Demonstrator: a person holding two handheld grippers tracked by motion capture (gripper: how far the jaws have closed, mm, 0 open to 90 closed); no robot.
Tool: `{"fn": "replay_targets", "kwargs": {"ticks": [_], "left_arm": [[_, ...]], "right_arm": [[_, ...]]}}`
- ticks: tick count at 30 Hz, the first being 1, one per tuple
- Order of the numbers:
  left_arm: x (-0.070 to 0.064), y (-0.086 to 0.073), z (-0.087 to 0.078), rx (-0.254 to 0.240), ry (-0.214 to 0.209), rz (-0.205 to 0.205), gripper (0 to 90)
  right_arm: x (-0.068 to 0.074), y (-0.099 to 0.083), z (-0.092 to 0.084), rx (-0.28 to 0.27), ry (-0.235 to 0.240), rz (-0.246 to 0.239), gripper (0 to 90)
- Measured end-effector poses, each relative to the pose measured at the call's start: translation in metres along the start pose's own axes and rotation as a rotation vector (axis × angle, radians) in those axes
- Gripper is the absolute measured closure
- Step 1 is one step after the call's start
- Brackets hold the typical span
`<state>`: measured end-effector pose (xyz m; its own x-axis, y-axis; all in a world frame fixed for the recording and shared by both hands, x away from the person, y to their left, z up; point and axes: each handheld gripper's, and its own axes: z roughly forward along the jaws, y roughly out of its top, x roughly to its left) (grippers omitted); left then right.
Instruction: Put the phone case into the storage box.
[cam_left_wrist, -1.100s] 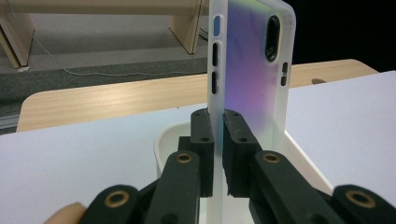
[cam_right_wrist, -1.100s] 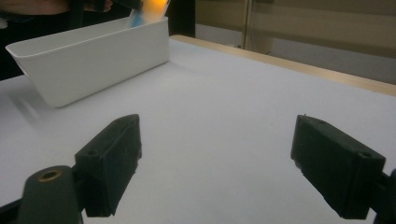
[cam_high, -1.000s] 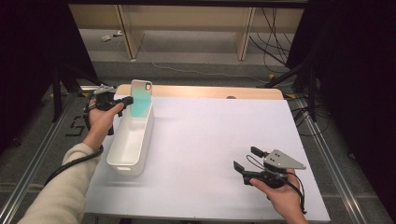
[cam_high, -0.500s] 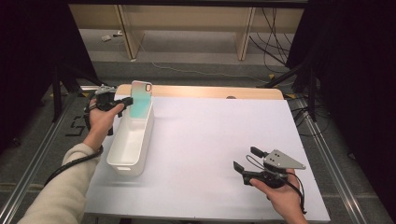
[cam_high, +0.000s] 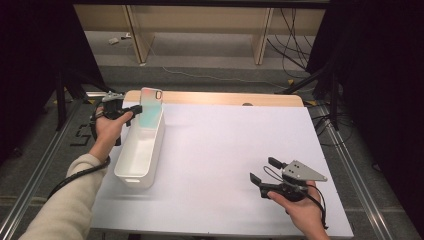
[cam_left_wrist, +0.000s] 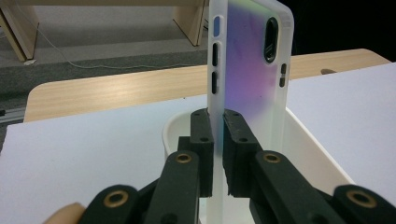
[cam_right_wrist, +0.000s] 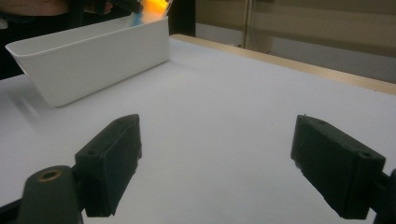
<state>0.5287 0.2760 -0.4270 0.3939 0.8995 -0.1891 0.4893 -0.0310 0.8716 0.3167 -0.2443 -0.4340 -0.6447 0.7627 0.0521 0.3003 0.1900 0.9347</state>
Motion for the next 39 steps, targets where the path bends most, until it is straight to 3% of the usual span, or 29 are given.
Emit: {"fn": "replay_targets", "kwargs": {"ticks": [2,18,19,20,24,29,30,32,39], "left_arm": [[0.000,-0.001,0.000,0.003,0.002,-0.002,83.3],[0.003,-0.005,0.002,0.021,0.011,-0.010,82.6],[0.003,-0.005,0.002,0.021,0.008,-0.008,82.5],[0.003,-0.005,0.002,0.018,0.006,-0.014,82.4],[0.003,-0.006,0.002,0.017,0.010,-0.016,81.7],[0.000,-0.002,0.000,0.004,0.023,-0.004,71.9],[-0.001,-0.002,-0.001,-0.003,0.028,0.006,68.4],[-0.002,0.000,-0.003,-0.009,0.040,0.019,63.4],[-0.004,0.005,-0.009,-0.045,0.035,0.008,49.4]], "right_arm": [[0.000,0.000,-0.001,0.019,0.001,-0.003,17.4],[0.000,0.000,-0.001,0.015,-0.001,-0.008,17.4],[0.000,-0.001,0.001,-0.007,0.000,-0.006,17.4],[0.000,0.000,-0.001,0.015,-0.001,-0.007,17.4],[0.000,0.000,0.000,0.016,0.000,-0.007,17.4],[0.000,0.000,-0.001,0.018,0.003,-0.008,17.4],[0.000,-0.001,0.003,-0.020,0.011,0.002,17.4],[0.000,-0.001,0.003,-0.021,0.014,0.002,17.4],[0.000,-0.001,0.003,-0.019,0.011,0.004,17.4]]}}
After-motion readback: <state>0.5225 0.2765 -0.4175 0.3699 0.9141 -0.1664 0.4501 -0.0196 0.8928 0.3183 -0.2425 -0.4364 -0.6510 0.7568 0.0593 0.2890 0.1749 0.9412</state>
